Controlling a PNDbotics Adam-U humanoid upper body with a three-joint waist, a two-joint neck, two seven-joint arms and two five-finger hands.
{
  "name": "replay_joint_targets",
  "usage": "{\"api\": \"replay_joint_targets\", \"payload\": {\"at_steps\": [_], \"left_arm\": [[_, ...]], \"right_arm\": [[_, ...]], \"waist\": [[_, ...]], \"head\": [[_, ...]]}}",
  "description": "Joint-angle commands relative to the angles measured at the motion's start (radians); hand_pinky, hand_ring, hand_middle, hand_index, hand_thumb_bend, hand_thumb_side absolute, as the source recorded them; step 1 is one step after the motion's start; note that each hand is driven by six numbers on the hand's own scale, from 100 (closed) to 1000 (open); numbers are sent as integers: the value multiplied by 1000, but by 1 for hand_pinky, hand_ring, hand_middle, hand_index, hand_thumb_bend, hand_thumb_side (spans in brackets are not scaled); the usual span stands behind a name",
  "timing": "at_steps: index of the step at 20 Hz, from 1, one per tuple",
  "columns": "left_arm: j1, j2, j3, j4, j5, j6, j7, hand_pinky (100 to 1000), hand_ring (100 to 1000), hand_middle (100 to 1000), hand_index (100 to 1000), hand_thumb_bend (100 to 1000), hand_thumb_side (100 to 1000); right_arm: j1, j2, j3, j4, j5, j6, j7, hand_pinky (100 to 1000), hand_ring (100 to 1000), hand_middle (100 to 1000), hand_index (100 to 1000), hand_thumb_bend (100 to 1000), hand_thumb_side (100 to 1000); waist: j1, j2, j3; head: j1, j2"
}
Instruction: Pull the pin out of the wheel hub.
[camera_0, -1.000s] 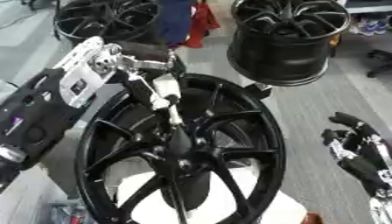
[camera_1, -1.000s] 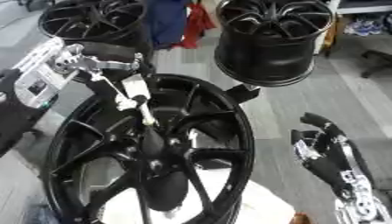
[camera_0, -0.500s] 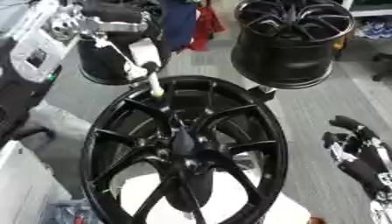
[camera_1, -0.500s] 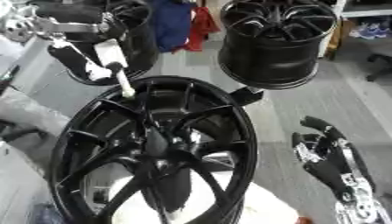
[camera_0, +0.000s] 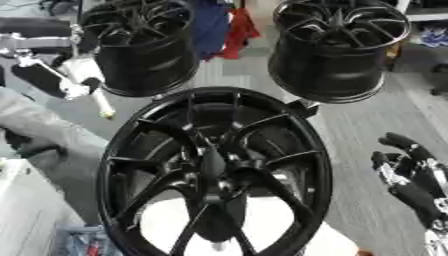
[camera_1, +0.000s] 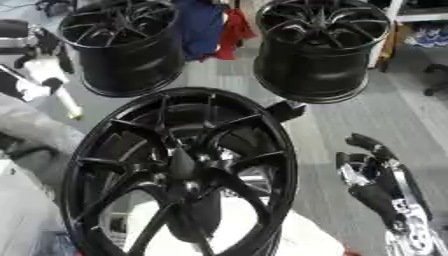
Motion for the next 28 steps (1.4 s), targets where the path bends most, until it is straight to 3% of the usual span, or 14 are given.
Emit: {"api": "replay_joint_targets", "payload": {"at_steps": [1,2,3,4,5,8,11,15,18,19,22,25,28], "left_arm": [[17,32,51,72,-57,10,21,319,513,639,739,100,132],[28,25,59,99,-78,13,28,327,518,643,742,100,123],[40,18,69,127,-98,17,40,428,589,718,783,100,155],[50,9,77,155,-118,21,55,442,600,729,790,100,178],[60,3,85,179,-147,22,73,548,674,780,836,227,290],[90,-15,115,238,-264,29,150,645,739,822,858,352,395],[126,-29,156,286,-337,47,223,725,796,860,883,449,501],[182,-44,213,311,-349,79,295,739,798,858,888,459,570],[231,-79,274,274,-273,104,377,698,737,811,866,357,575],[248,-94,290,253,-238,113,410,673,699,782,852,266,562],[307,-172,344,149,-51,113,535,630,645,738,830,180,550],[362,-256,377,19,116,111,649,602,612,704,811,153,551],[398,-340,386,-101,210,123,709,586,596,686,805,147,553]], "right_arm": [[-8,-13,-8,-11,3,1,-5,630,653,782,836,247,237],[-8,-12,-8,-11,3,1,-5,630,653,782,836,247,237],[-8,-11,-8,-11,3,1,-4,629,653,782,836,247,237],[-9,-11,-9,-11,3,1,-4,629,653,782,836,247,237],[-9,-11,-9,-11,3,1,-5,629,653,782,836,248,237],[-9,-9,-11,-11,4,1,-6,629,653,782,836,248,236],[-8,-8,-15,-11,5,1,-9,629,652,782,835,249,236],[-11,-8,-19,-12,6,1,-13,630,652,782,835,250,236],[-11,-6,-21,-12,6,0,-15,630,652,782,835,250,236],[-12,-5,-22,-12,6,0,-15,629,652,782,835,250,236],[-17,-2,-22,-15,5,0,-15,629,652,782,835,251,236],[-21,1,-23,-16,5,0,-16,629,652,782,835,251,235],[-27,5,-22,-19,4,0,-15,629,652,781,835,249,236]], "waist": [[-1,-7,2],[-1,-6,2],[-2,-5,3],[-3,-5,2],[-4,-4,2],[-7,-1,1],[-10,3,2],[-12,8,6],[-14,14,11],[-15,16,13],[-21,26,19],[-28,36,24],[-33,43,27]], "head": [[-3,1],[-3,2],[-4,3],[-4,3],[-4,4],[-5,7],[-5,10],[-5,13],[-9,14],[-10,14],[-12,14],[-14,14],[-15,14]]}}
